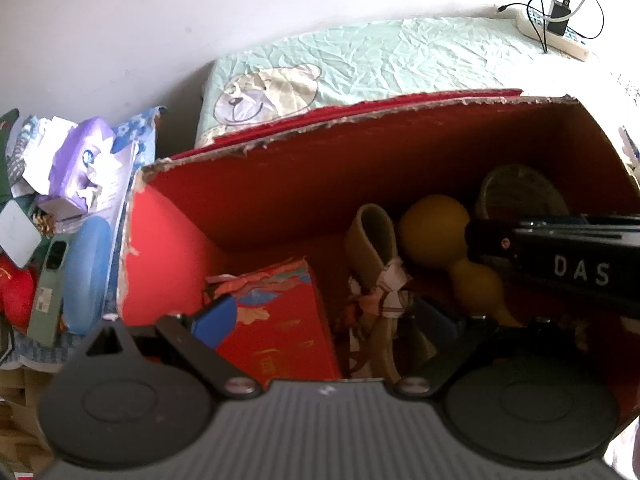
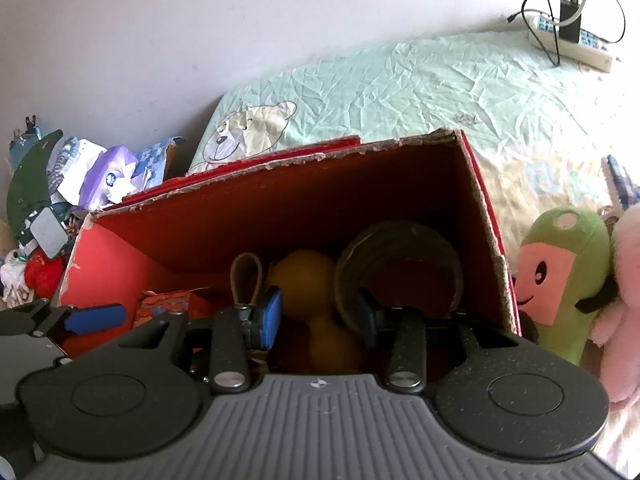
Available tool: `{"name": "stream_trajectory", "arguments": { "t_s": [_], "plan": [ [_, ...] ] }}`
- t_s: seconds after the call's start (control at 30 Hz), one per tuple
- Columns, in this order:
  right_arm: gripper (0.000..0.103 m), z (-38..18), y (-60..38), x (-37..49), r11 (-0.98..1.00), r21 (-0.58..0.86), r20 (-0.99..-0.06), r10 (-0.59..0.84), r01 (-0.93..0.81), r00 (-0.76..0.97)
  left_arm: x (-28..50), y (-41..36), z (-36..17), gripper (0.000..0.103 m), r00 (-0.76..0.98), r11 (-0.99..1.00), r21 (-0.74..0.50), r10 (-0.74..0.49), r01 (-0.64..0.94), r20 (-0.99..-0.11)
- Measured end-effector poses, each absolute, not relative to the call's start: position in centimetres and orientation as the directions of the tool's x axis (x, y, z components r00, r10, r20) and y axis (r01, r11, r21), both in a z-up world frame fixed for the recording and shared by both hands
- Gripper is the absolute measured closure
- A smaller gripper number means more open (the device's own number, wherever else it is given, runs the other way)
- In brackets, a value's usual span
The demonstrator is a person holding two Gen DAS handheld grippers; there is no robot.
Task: Organize objects
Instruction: 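Withdraw the open right tool up out of the red box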
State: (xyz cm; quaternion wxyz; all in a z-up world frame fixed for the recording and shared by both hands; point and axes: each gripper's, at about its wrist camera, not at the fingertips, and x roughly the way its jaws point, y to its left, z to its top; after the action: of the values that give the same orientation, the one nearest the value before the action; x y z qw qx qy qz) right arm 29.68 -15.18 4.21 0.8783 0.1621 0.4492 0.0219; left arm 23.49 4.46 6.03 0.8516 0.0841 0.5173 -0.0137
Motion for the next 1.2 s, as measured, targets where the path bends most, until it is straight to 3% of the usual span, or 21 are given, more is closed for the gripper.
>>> {"name": "stream_trajectory", "arguments": {
  "t_s": [0.47,0.9,1.2],
  "plan": [
    [0.06,6.5,-15.0,27.3,0.953,0.287,-0.787,0.18,0.093,0.59,22.9,4.9,6.4,0.007,0.463,0.99,0.121,0.073,0.074,-0.883],
    [0.058,11.0,-14.1,20.2,0.965,0.261,-0.759,0.186,0.03,0.624,15.8,3.8,11.6,0.006,0.515,0.99,0.132,0.085,0.054,-0.853],
    [0.054,11.3,-14.1,17.5,0.965,0.255,-0.756,0.164,0.054,0.634,12.4,2.9,11.9,0.006,0.513,0.991,0.125,0.084,0.045,-0.854]
  ]
}}
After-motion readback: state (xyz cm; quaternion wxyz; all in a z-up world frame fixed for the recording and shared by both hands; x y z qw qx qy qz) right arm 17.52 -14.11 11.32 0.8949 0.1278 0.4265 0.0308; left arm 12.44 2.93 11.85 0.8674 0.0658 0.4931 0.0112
